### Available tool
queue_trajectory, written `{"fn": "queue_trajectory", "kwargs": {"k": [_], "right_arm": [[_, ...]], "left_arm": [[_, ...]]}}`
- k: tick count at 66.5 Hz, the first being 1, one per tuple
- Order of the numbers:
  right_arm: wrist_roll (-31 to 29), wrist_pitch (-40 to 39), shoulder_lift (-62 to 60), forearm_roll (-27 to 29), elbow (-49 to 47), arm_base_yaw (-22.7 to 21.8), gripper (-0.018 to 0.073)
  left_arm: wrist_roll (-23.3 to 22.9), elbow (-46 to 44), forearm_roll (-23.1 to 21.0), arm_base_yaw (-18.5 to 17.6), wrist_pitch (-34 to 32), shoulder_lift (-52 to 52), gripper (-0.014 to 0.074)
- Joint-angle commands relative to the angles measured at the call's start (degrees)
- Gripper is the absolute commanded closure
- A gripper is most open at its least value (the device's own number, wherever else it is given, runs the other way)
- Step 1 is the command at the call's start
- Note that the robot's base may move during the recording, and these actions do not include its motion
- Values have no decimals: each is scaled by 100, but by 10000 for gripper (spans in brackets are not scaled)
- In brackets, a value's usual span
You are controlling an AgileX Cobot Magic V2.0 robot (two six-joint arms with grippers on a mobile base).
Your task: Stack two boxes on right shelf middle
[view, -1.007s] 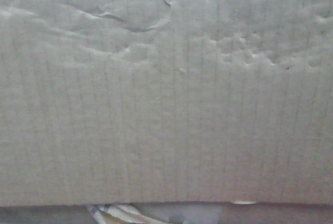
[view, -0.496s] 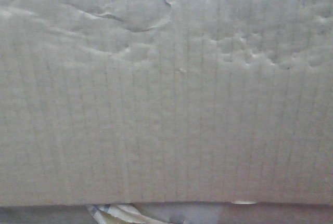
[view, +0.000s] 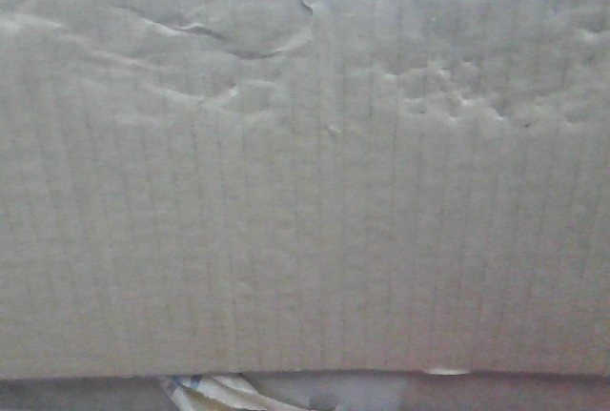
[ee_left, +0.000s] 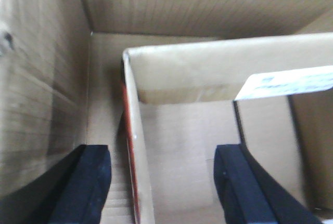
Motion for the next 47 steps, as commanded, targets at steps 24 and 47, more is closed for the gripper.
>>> {"fn": "queue_trajectory", "kwargs": {"k": [24, 47], "right_arm": [[-8, -130, -22, -29, -6, -20, 721], [-8, -130, -22, -29, -6, -20, 721]], "left_arm": [[794, -601, 303, 347, 733, -663, 246], [1595, 85, -598, 1166, 733, -608, 246]]}}
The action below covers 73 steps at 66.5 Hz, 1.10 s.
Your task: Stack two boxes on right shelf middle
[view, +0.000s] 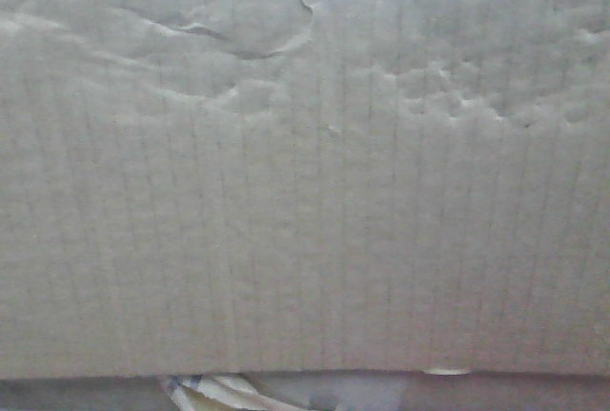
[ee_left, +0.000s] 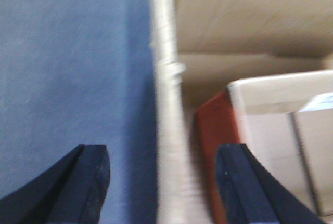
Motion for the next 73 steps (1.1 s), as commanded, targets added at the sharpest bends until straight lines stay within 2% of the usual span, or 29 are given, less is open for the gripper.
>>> {"fn": "queue_trajectory", "kwargs": {"k": [1, 20, 38, 73], "right_arm": [[-8, -120, -22, -29, -6, -20, 721], [-8, -120, -22, -29, -6, -20, 721], [-8, -120, -22, -29, -6, -20, 721], [-18, -194, -22, -29, -6, -20, 721]], "left_arm": [[233, 173, -288, 139, -8, 0, 246], [232, 712, -613, 140, -8, 128, 246], [376, 721, -687, 140, -8, 506, 246], [376, 709, -686, 140, -8, 505, 246]]}}
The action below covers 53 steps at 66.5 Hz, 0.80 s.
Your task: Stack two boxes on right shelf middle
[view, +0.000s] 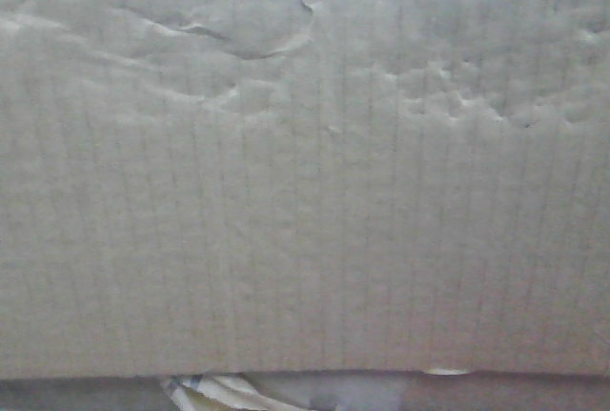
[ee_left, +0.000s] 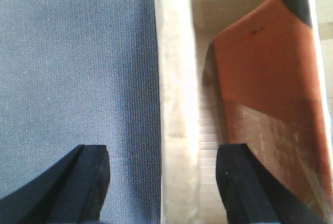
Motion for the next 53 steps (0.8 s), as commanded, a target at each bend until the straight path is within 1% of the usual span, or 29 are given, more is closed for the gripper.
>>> {"fn": "queue_trajectory", "kwargs": {"k": [1, 6, 12, 16, 21, 26, 38, 45, 52, 53], "right_arm": [[-18, -232, -22, -29, -6, -20, 721], [-4, -500, -22, -29, -6, -20, 721], [71, -475, -22, -29, -101, -20, 721], [71, -212, -22, -29, -394, -20, 721], [71, 296, -22, -29, -855, -20, 721], [71, 775, 251, -29, -1379, -20, 721], [45, 1551, 1401, -29, -2528, -20, 721], [45, 2604, 2272, -29, -3239, -20, 721], [45, 4016, 3162, -29, -3997, -20, 721], [45, 4099, 3218, -29, -4043, -20, 721]], "left_arm": [[-3, -11, 0, 3, -19, -13, 246], [-3, -20, 0, 3, -19, -13, 246], [-1, -20, 50, 3, -19, -37, 246], [-1, -20, 107, 3, -19, -51, 246], [-1, -20, 119, 3, -19, -86, 246], [-1, -20, 146, 3, -19, -110, 246], [9, -20, 134, 3, -19, -111, 246], [9, -20, 134, 3, -19, -111, 246], [9, -20, 87, 3, -19, -111, 246], [9, -20, 87, 3, -19, -111, 246]]}}
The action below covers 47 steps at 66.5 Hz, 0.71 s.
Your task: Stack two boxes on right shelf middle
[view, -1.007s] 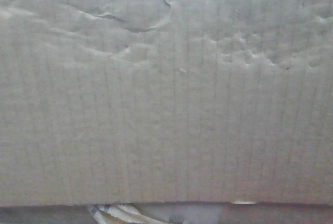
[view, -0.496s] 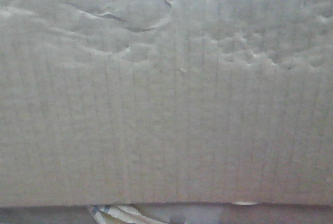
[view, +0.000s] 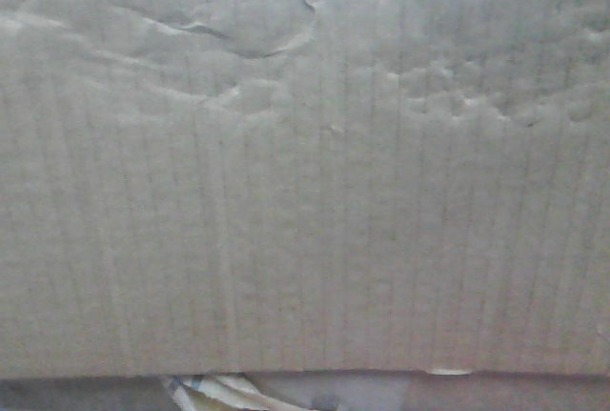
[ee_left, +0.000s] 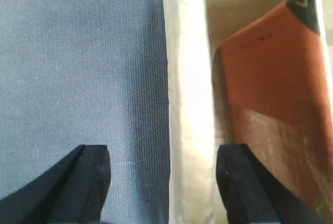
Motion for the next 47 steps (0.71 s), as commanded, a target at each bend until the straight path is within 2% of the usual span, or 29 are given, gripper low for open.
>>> {"fn": "queue_trajectory", "kwargs": {"k": [1, 5, 10, 21, 31, 40, 47], "right_arm": [[-13, 1178, 704, -29, -557, -20, 721], [-13, 1568, 1155, -29, -901, -20, 721], [-13, 1680, 1556, -29, -1186, -20, 721], [-13, 1250, 2082, -29, -1478, -20, 721], [2, 1169, 2304, 459, -1501, -20, 721], [2, 946, 2320, 498, -1515, -20, 721], [357, 1483, 2436, 498, -1879, -20, 719]], "left_arm": [[9, -20, -32, 0, -9, -77, 246], [30, -20, -32, 0, -9, -77, 246], [52, -25, -32, 0, -9, -77, 246], [112, -25, -156, 0, -9, -77, 246], [123, -25, -170, 0, -9, -77, 247], [122, -25, -170, 0, -9, -89, 247], [134, -25, -170, 0, -9, -100, 247]]}}
